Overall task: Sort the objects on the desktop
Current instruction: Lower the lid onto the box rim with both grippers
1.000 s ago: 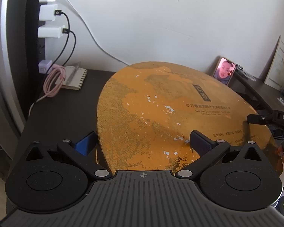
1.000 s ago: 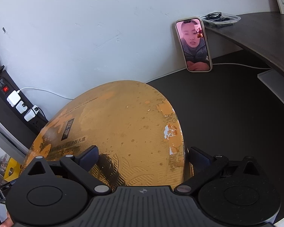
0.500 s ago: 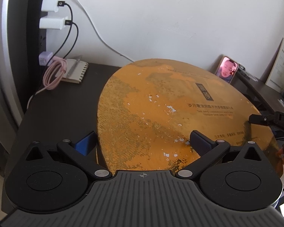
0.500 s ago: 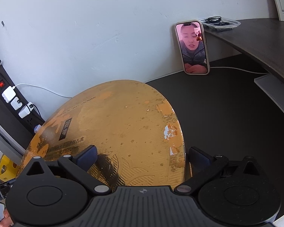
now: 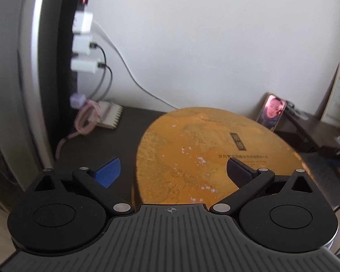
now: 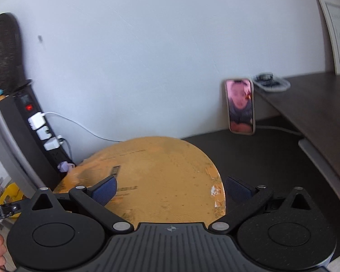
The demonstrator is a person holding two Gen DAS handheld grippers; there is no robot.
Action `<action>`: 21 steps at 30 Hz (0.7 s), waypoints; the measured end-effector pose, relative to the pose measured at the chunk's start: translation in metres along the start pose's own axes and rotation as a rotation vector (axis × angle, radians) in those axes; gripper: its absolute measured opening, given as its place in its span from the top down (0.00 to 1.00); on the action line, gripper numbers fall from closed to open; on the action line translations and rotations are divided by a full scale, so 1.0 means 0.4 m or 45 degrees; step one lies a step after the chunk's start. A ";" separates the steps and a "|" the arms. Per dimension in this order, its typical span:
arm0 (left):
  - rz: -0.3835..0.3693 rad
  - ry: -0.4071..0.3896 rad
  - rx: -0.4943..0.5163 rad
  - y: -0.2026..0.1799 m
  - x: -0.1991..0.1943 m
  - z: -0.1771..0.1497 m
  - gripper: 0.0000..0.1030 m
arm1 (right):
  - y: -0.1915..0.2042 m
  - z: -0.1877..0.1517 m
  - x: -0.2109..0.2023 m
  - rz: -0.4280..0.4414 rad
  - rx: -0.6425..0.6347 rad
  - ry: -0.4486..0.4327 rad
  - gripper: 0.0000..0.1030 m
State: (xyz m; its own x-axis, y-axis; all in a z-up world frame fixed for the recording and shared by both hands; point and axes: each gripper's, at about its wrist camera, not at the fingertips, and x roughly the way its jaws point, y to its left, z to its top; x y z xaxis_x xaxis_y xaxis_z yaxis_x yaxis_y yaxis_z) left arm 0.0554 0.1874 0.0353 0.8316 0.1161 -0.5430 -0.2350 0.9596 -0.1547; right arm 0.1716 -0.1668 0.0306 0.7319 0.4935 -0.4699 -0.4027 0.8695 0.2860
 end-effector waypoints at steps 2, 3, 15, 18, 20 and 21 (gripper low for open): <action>0.078 -0.016 0.094 -0.021 -0.037 -0.025 0.00 | 0.021 -0.021 -0.047 0.007 -0.070 -0.032 0.01; 0.116 -0.020 0.127 -0.028 -0.055 -0.042 0.00 | 0.029 -0.037 -0.064 0.006 -0.090 -0.042 0.02; 0.368 0.112 0.032 0.012 -0.061 -0.136 0.01 | 0.069 -0.176 -0.103 -0.044 -0.117 0.076 0.45; 0.376 0.119 0.047 0.007 -0.056 -0.146 0.01 | 0.097 -0.190 -0.099 -0.013 -0.127 0.105 0.46; 0.369 0.115 0.067 0.001 -0.054 -0.149 0.01 | 0.115 -0.196 -0.091 0.000 -0.147 0.124 0.46; 0.370 0.113 0.078 -0.001 -0.052 -0.150 0.01 | 0.124 -0.200 -0.087 0.003 -0.155 0.131 0.47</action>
State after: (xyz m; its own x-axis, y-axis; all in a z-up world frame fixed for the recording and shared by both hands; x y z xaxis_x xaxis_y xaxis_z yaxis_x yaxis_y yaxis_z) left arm 0.0080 0.1691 -0.0028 0.6861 0.3673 -0.6280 -0.4235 0.9035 0.0657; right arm 0.0821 -0.1394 -0.0057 0.6730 0.4897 -0.5543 -0.4728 0.8612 0.1866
